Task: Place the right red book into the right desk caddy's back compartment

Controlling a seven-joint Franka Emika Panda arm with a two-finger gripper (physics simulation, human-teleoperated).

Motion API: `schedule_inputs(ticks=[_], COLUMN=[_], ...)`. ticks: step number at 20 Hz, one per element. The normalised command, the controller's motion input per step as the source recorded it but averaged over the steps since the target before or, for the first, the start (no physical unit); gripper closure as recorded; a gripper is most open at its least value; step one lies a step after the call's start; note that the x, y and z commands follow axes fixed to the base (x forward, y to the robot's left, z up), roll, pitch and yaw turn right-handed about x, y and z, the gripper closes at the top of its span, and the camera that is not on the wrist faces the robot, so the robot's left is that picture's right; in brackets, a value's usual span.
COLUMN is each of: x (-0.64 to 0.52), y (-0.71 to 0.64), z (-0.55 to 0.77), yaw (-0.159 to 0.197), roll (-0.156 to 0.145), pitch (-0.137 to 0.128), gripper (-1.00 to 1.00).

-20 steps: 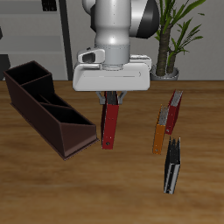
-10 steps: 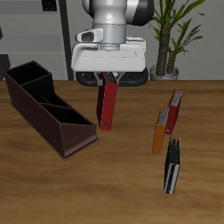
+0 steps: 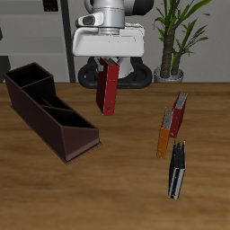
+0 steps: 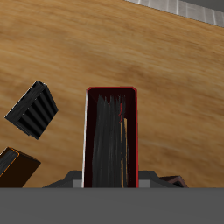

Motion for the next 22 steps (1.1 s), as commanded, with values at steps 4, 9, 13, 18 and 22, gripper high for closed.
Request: schedule_inputs(ticks=[4, 9, 13, 18, 22], x=[-0.37, -0.36, -0.21, -0.33, -0.28], y=[-0.08, -0.11, -0.16, -0.03, 0.02], z=[0.06, 0.04, 0.01, 0.06, 0.02], yaw=[0.049, 0.028, 0.028, 0.051, 0.039], roll=[0.0, -0.018, -0.024, 0.013, 0.01], pitch=[-0.024, -0.016, -0.007, -0.037, -0.013], gripper=[1.0, 1.0, 1.0, 1.0, 1.0])
